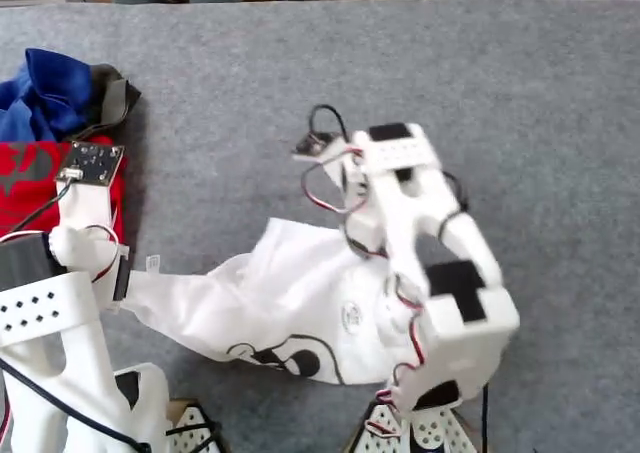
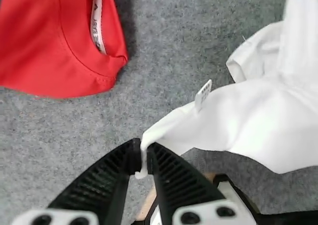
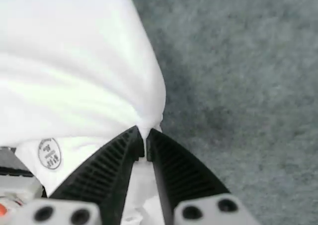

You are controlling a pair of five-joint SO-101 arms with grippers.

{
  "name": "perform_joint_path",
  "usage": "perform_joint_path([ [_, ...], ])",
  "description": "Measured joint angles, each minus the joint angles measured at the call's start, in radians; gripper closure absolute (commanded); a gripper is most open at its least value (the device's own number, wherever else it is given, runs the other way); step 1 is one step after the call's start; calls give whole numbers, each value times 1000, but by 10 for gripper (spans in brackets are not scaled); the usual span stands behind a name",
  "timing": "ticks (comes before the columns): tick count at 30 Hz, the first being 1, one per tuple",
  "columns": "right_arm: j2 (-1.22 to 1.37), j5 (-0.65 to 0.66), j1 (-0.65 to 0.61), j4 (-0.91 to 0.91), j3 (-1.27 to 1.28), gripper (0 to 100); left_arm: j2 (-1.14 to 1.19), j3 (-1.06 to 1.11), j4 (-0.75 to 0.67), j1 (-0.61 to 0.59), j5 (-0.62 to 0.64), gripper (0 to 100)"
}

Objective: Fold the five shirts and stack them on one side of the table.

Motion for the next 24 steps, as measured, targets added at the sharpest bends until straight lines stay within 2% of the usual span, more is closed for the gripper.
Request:
perform_joint_path([
  [3,-98,84,46,-21,147,966,0,34,-38,0,0,971],
  [7,-212,129,112,-57,259,835,0,48,-54,0,0,971],
  [9,-264,137,149,-63,259,792,3,48,-54,0,0,971],
  [15,-333,207,181,3,132,787,3,48,-54,0,0,971],
  [19,-292,178,133,46,-32,787,3,48,-54,0,0,971],
  [24,-115,84,-41,46,-195,787,3,48,-54,0,0,971],
])
